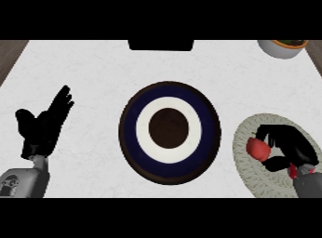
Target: Pick the bell pepper from the placemat and place it in the plate
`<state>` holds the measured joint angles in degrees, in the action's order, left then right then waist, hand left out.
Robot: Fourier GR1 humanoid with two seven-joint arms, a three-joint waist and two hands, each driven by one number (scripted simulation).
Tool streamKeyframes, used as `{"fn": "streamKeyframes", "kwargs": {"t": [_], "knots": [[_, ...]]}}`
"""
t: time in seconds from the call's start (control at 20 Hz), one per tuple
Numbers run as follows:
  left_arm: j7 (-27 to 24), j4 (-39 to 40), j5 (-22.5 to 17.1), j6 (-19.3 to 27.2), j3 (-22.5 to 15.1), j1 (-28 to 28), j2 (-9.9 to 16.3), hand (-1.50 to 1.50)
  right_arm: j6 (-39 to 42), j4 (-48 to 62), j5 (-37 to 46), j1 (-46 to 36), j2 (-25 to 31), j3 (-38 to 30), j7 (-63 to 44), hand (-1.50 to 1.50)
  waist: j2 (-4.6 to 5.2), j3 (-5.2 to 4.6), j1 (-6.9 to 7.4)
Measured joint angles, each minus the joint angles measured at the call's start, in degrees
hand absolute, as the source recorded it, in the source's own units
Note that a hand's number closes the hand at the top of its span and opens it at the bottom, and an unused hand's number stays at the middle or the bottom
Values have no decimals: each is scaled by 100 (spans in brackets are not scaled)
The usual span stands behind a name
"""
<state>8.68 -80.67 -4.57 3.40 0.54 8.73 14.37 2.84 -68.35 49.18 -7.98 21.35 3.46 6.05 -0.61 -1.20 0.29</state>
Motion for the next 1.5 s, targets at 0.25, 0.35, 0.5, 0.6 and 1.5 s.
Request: {"fn": "streamKeyframes", "kwargs": {"t": [0.25,0.35,0.5,0.6,1.5], "knots": [[-46,66,-2,-68,10,-10,0,0,-12,-680,354,60,-885,847,-357,150,-17,-9,22],[-21,52,-2,-107,-46,66,-24,0,114,-855,260,-47,-1361,1503,-461,150,3,40,199],[34,70,8,-152,-98,163,-26,0,37,-1243,98,-266,-1761,2499,-908,150,5,82,325],[60,87,1,-159,-103,177,-36,0,-235,-1614,9,-389,-1904,3078,-1408,150,-8,95,326],[91,86,35,-60,51,156,-36,0,-2754,-3051,1310,-2341,-2105,4800,-6538,150,35,112,82]]}}
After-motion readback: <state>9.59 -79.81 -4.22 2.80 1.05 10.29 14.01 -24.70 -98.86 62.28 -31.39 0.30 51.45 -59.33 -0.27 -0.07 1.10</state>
